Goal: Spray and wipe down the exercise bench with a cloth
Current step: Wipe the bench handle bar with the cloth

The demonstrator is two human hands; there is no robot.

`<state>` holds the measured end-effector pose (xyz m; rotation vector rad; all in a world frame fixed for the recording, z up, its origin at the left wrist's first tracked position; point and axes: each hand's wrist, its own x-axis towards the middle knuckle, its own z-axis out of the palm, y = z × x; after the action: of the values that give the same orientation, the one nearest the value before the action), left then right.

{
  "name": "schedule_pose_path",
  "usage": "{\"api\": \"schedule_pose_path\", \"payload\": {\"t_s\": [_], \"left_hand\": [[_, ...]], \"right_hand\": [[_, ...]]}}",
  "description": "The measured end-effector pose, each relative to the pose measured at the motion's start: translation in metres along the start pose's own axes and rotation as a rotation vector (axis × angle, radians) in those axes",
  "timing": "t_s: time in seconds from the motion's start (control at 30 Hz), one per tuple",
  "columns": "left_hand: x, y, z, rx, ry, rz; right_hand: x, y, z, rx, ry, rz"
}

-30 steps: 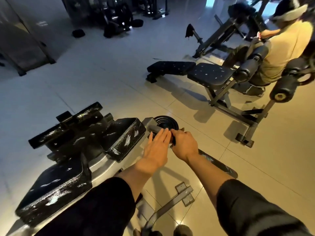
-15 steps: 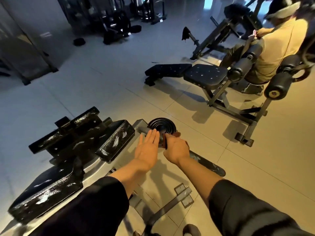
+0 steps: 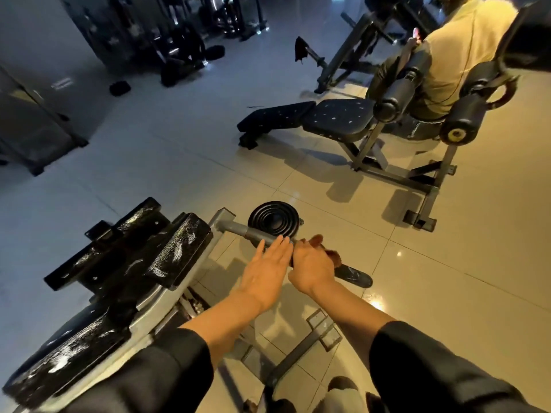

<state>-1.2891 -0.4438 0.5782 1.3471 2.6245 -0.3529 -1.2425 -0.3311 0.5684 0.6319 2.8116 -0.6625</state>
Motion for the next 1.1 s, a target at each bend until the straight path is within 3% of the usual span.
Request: {"api": "schedule_pose_path", "payload": {"t_s": [0.13, 0.37, 0.5, 0.73, 0.93, 1.1], "left_hand": [[0.002, 0.016, 0.006, -0.054, 0.014, -0.049], [0.0, 0.032, 0.009, -0.016, -0.003, -0.069], [0.001, 0.035, 0.008, 0.007, -0.022, -0.076], [0.002, 0.038, 0.007, 0.029, -0.061, -0.086], [0.001, 0.038, 0.007, 0.032, -0.065, -0.078], [0.001, 0.035, 0.009, 0.029, -0.066, -0.073]], "right_hand": [[-0.012, 0.013, -0.006, 0.084, 0.002, -0.047], [-0.053, 0.07, -0.001, 0.07, 0.054, 0.166], [-0.043, 0.056, 0.001, 0.111, 0.084, 0.237], [-0.04, 0.035, 0.006, 0.121, 0.063, 0.059], [-0.055, 0.086, 0.002, 0.195, 0.059, 0.241], [-0.044, 0.055, -0.002, 0.211, 0.07, 0.255]]}}
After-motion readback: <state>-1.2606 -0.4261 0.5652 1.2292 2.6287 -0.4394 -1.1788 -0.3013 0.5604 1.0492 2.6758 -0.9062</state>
